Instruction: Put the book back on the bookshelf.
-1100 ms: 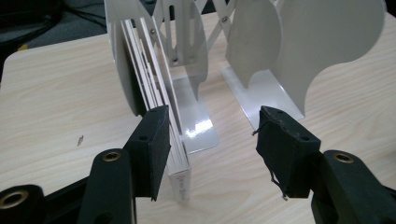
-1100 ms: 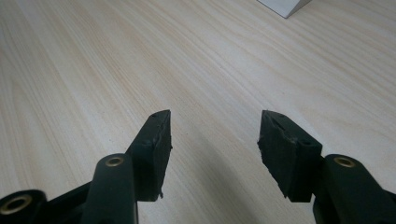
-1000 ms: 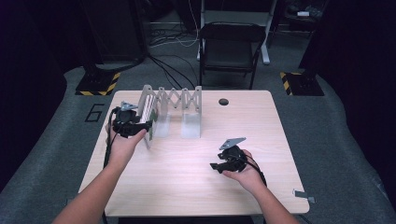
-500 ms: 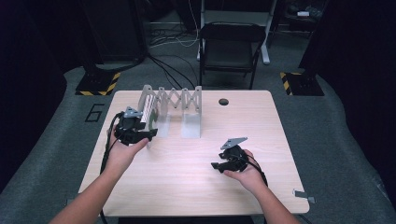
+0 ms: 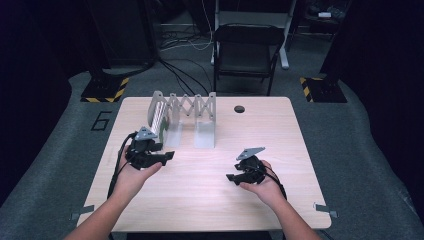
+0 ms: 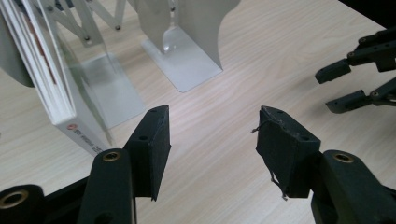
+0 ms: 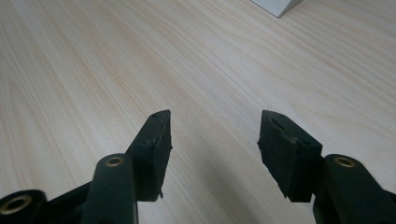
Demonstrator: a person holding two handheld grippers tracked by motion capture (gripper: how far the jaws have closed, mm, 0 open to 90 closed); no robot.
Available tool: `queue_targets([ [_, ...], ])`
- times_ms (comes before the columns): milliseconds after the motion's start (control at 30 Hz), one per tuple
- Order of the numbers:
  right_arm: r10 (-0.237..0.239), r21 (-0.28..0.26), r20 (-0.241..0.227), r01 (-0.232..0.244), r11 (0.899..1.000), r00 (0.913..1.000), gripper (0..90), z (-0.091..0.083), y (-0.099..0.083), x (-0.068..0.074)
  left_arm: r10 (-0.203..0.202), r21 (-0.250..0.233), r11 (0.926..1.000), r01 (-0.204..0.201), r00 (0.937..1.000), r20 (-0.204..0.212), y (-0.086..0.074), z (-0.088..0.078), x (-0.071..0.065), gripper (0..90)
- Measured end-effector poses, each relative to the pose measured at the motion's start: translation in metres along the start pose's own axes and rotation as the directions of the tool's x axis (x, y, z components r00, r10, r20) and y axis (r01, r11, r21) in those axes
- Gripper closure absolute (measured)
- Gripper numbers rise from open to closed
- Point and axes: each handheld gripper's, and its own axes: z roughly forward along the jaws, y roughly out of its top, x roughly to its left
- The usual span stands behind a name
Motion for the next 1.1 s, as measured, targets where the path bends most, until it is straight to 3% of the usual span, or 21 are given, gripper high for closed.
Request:
queue_targets([
  [300, 0.004, 0.001, 0.0, -0.004, 1.0, 1.0, 44.0, 0.0, 0.0, 0.0, 0.023, 0.012, 0.9997, -0.023, 0.9993, 0.03, -0.03, 0.014, -0.007, 44.4],
  [600, 0.002, 0.004, -0.001, -0.002, 1.0, 1.0, 44.0, 0.0, 0.0, 0.0, -0.021, 0.007, 0.9998, 0.02, 0.998, 0.059, -0.064, 0.025, -0.004, 44.4],
  [733, -0.001, 0.0, 0.003, 0.001, 1.0, 1.0, 43.9, 0.0, 0.0, 0.0, -0.026, -0.001, 0.9997, 0.026, 0.9977, 0.063, -0.073, 0.028, -0.005, 44.4],
  [1000, 0.007, -0.001, 0.004, -0.007, 1.0, 1.0, 44.0, 0.0, 0.0, 0.001, 0.014, 0.003, 0.9999, -0.014, 0.9987, 0.049, -0.087, 0.035, -0.007, 44.4],
  [1100, -0.002, -0.005, 0.006, 0.002, 1.0, 1.0, 44.0, -0.002, 0.0, 0.0, 0.0, -0.01, 0.9999, 0.001, 0.9985, 0.055, -0.093, 0.037, -0.007, 44.4],
])
